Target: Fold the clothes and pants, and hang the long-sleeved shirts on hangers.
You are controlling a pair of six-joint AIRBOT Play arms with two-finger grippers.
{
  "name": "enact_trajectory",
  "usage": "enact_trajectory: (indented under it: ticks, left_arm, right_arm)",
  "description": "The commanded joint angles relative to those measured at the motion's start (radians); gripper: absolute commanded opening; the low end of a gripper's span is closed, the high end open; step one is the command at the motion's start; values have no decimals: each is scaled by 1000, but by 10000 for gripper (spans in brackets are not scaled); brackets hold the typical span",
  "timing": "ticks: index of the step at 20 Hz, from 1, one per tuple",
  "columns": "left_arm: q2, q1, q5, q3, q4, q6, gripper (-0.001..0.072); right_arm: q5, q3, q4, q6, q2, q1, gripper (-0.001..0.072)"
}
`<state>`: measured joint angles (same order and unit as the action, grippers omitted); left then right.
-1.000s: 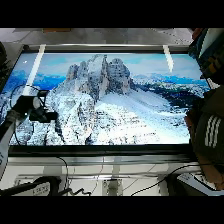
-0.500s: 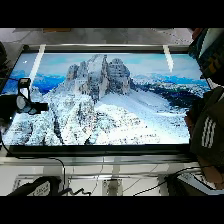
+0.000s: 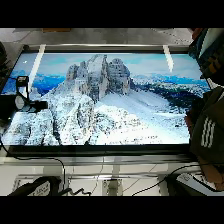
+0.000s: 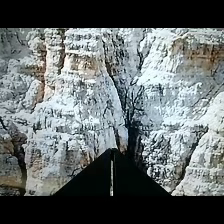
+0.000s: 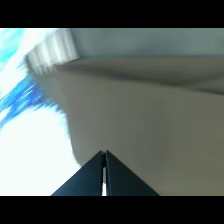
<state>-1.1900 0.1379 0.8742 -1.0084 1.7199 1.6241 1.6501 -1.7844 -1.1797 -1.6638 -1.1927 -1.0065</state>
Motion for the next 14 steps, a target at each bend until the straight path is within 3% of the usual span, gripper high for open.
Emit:
enact_trajectory:
  ticks: [1,5,7,9,14]
  left_arm:
    - [1,1,-2,0,0,0,21]
    - [1,1,-2,0,0,0,21]
    - [1,1,-2,0,0,0,21]
    - [1,1,-2,0,0,0,21]
    - [1,1,-2,0,0,0,21]
  right_arm:
    - [-20,8,24,31,-4,306,12]
    - [-12,8,-161,150,-4,750,13]
    - [-22,8,-337,184,-4,897,14]
    - [-20,8,-448,174,-4,957,15]
    - [-15,8,-388,174,-4,958,15]
